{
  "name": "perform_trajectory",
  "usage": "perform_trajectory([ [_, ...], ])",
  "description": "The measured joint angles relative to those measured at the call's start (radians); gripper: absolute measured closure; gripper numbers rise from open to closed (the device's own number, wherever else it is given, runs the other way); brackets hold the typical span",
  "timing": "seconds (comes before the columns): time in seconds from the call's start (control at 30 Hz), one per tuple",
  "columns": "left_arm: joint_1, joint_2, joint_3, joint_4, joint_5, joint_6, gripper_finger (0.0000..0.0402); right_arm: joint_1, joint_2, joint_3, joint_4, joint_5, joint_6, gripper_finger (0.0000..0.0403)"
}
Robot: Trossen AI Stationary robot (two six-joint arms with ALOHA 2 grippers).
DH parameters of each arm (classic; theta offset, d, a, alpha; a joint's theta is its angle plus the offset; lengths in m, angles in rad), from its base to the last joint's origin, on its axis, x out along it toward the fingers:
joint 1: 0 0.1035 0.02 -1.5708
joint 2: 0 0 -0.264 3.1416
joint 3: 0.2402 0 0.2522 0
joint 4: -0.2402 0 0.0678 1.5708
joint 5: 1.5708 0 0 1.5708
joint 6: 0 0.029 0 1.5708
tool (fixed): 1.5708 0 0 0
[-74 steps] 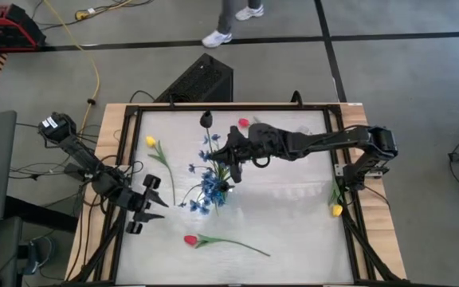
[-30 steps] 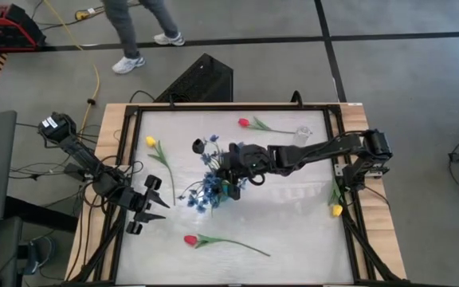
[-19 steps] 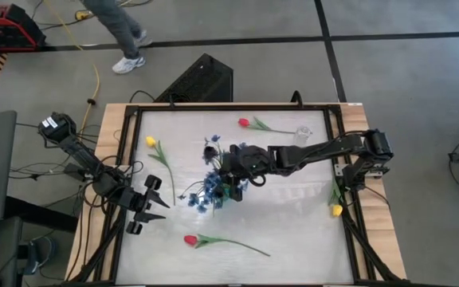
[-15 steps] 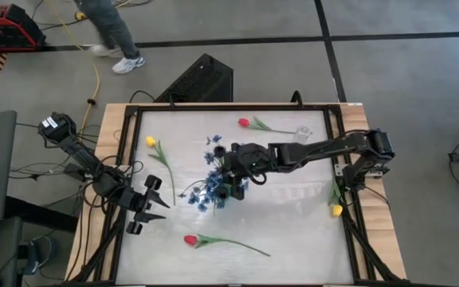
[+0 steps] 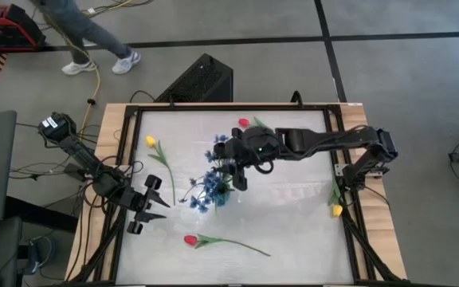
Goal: Sort flowers into vase by color
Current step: Put the black tulip into the blue vase
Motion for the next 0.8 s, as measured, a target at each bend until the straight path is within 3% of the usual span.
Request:
perform_trajectory([
  [0.27,0.0,0.0,0.0,0.001,0.0,-0.001,0.0265,-0.011,0.0,0.056,-0.056,0.0,0.001,0.0235],
  [0.53,0.0,0.0,0.0,0.001,0.0,-0.003,0.0265,-0.01,0.002,0.056,-0.104,0.001,-0.003,0.0375],
  [0.8,0.0,0.0,0.0,0.001,-0.001,-0.003,0.0265,-0.008,0.04,0.057,-0.113,0.002,0.013,0.0357],
])
